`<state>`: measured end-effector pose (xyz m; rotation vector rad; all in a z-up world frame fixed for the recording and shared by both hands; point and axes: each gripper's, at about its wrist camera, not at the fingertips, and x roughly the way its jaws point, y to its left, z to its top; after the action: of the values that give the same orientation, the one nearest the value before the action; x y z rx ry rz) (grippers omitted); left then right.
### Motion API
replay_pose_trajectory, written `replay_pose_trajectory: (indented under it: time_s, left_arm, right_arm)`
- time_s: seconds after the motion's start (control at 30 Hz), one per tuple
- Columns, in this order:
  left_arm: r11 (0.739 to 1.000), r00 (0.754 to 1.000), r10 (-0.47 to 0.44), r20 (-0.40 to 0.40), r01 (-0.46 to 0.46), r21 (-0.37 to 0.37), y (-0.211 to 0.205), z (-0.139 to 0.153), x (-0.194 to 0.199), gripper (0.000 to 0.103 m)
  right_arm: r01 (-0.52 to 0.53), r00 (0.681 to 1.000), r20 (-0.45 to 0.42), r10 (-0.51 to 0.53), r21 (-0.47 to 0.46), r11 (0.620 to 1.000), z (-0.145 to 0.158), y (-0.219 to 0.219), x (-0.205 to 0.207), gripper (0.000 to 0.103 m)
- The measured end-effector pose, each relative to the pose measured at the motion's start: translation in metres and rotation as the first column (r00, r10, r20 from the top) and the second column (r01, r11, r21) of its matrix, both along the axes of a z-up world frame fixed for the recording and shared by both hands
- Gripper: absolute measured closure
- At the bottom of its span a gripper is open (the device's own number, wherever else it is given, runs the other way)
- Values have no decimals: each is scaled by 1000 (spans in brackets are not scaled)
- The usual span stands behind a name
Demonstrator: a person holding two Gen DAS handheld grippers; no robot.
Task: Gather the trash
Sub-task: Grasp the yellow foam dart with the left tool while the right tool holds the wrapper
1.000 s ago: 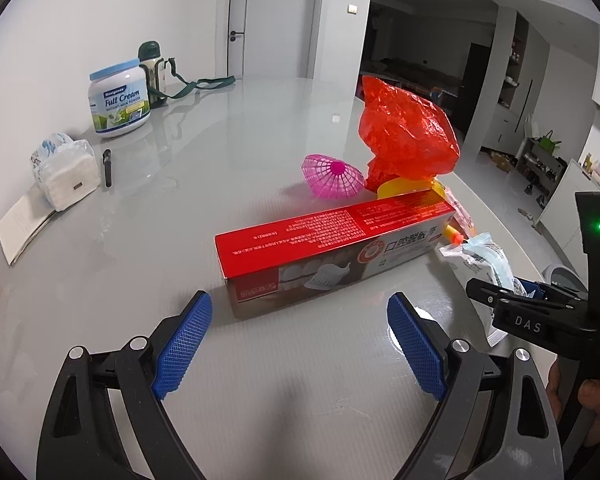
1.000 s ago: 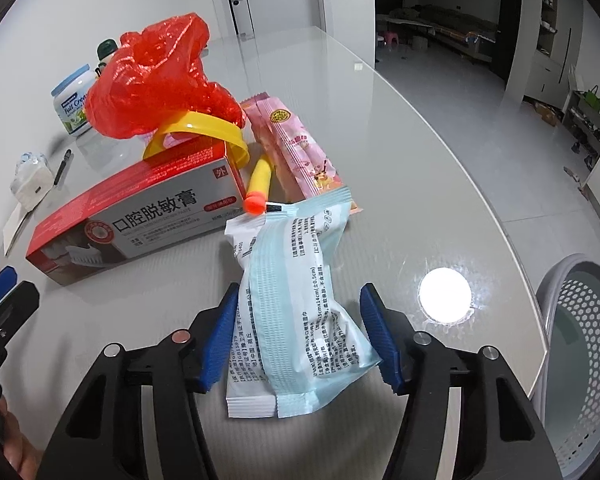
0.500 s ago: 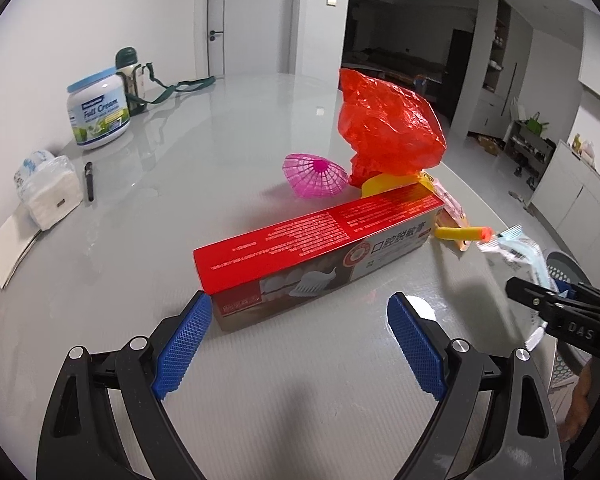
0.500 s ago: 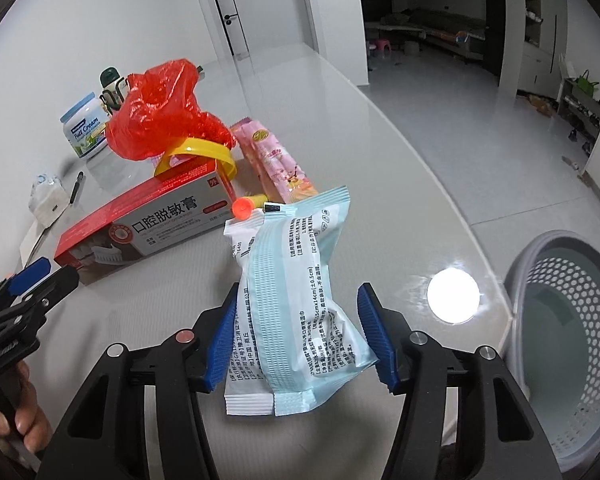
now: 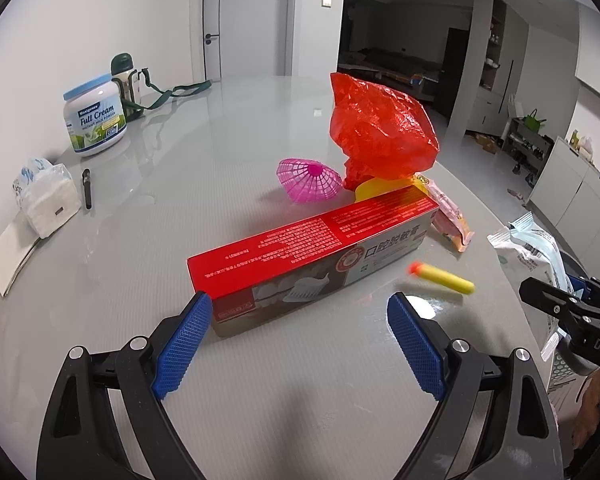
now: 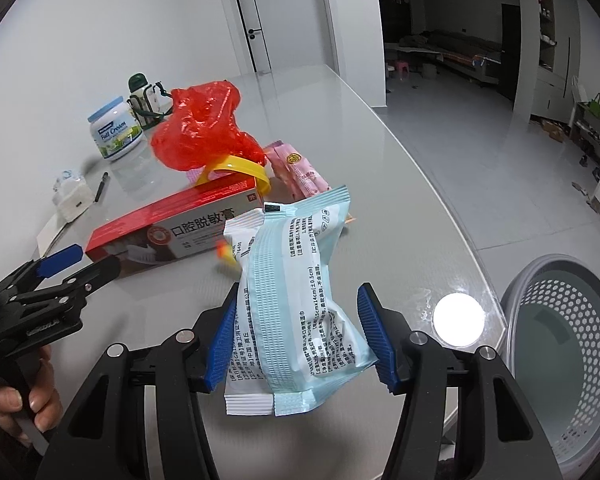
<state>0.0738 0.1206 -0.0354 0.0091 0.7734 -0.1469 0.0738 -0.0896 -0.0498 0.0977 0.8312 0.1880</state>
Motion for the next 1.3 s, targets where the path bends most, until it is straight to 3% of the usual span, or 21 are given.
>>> replay_pose_trajectory:
  time_s: [0.3,0.5,0.77,1.0,1.3]
  left_arm:
    - [999,1000,-16,-9,16,-39,-20,0,-6,15]
    - [996,997,-64,-49,60,-65,-59,-11,-10,15]
    - [993,991,-114,-70,111,-41,-108,-19,-2,15]
    - [989,985,-136,-102,141,36,-140,-31,16,15]
    - [987,977,-147,-153,156,46,-154,-42,29,16]
  right_arm:
    - [60,998,-1,-60,17,998,-2,-30,-16,47]
    - [100,995,-6,-100,43,994,-7,-56,-29,47]
    - [130,991,-2,-131,97,987,-13,-90,-42,47]
    - [147,989,-1,-148,159,976,-17,-114,-46,47]
    - [163,987,-26,-161,196,967,-27,-131,-43,47]
